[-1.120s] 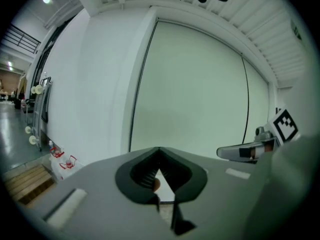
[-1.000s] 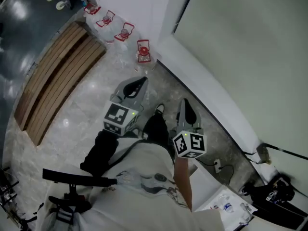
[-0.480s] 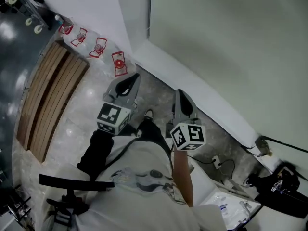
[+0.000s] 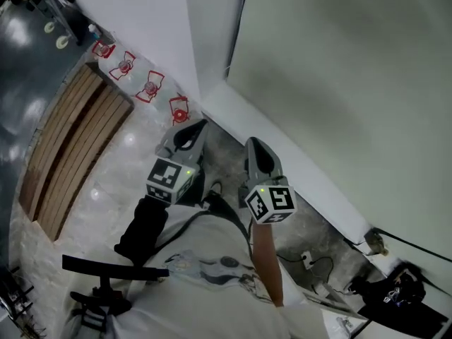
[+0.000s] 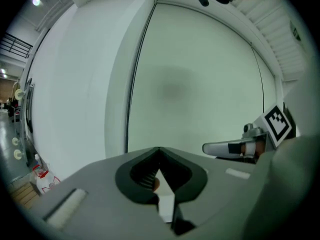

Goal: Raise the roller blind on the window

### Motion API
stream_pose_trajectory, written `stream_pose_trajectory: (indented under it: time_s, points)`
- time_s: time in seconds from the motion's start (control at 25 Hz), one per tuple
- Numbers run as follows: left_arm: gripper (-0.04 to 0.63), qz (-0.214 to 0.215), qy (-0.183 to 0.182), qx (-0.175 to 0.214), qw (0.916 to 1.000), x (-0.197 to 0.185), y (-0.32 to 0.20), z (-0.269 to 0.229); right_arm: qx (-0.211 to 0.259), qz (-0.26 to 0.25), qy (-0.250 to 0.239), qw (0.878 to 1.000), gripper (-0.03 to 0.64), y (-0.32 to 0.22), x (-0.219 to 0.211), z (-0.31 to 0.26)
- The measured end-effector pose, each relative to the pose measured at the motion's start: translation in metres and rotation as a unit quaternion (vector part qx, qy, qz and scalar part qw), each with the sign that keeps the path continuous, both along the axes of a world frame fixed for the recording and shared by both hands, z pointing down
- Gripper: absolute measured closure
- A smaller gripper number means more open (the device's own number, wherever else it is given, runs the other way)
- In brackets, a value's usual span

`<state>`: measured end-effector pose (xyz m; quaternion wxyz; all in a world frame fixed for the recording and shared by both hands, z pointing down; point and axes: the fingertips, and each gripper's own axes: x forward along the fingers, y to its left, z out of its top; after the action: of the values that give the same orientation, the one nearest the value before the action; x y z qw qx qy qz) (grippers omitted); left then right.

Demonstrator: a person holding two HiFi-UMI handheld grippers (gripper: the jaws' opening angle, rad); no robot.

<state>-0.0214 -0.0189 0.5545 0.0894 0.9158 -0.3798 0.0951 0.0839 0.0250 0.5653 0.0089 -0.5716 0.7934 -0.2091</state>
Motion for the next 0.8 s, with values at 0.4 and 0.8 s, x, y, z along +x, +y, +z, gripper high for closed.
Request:
stream_pose_trajectory:
  time_s: [0.4,0.8]
  points:
    - [0.595,0.055,0.037,0.026,0.9974,0.019,-0.119,-0.027,0.063,-0.029,0.06,0.996,0.593,-0.162,0.005,-0.061]
    - [0.595,0.058,0.025,0.014,0.9979,0.016,-0.133,0.0,0.139,-0.129,0.114,0.975,0.56,-0.304,-0.002,-0.137]
